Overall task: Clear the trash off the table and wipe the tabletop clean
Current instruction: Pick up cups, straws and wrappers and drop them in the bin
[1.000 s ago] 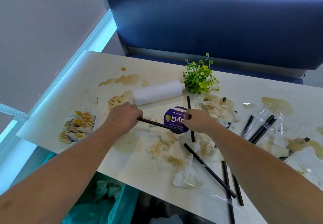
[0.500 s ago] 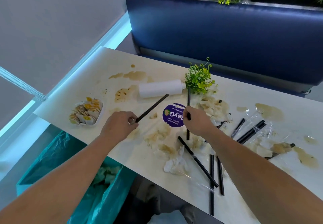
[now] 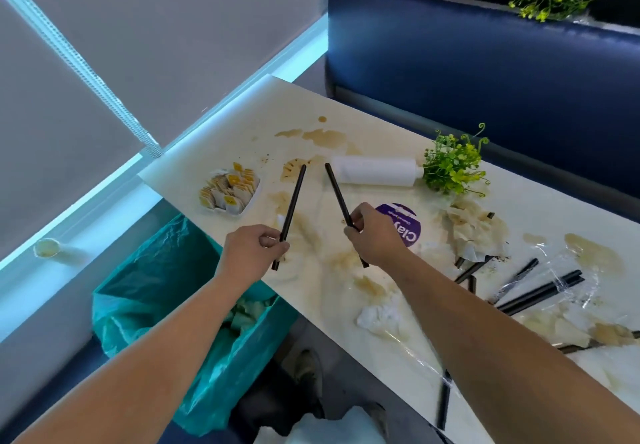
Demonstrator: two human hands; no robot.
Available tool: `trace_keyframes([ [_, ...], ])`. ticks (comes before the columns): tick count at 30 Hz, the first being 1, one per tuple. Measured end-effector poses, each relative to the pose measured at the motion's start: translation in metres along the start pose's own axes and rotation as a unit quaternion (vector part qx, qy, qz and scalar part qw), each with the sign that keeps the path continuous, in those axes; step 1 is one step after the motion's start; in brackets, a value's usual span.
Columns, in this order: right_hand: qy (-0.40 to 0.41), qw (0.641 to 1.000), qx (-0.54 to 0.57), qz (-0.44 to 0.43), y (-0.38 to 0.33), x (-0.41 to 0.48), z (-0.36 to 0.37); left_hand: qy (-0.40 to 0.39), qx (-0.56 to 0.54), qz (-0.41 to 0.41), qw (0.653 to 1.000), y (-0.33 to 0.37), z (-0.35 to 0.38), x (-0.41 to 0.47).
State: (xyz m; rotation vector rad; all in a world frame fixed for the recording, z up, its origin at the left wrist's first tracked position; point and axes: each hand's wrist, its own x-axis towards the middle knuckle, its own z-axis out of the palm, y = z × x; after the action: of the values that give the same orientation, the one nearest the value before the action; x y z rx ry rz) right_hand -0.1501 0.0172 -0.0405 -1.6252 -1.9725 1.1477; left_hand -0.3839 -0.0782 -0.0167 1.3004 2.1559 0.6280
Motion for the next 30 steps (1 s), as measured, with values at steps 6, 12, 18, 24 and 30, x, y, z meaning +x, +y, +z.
trace_keyframes([
  [6,-0.062,0.997,-0.019,-0.039,-0.048,0.002,0.051,0.021,-0.023,-0.061,0.998,-0.054,-0.033,-0.019],
  [12,-0.139,0.988,-0.038,-0.055,-0.088,0.007,0.109,0.031,-0.025,-0.112,0.993,-0.112,-0.058,-0.029],
  [18,-0.208,0.974,-0.048,-0.076,-0.116,0.009,0.170,0.047,-0.049,-0.154,0.986,-0.168,-0.080,-0.035],
  [24,-0.255,0.961,-0.068,-0.085,-0.131,0.011,0.218,0.055,-0.082,-0.220,0.970,-0.210,-0.094,-0.037],
  [30,-0.284,0.949,-0.110,-0.074,-0.144,0.021,0.259,0.041,-0.087,-0.273,0.957,-0.239,-0.105,-0.025],
])
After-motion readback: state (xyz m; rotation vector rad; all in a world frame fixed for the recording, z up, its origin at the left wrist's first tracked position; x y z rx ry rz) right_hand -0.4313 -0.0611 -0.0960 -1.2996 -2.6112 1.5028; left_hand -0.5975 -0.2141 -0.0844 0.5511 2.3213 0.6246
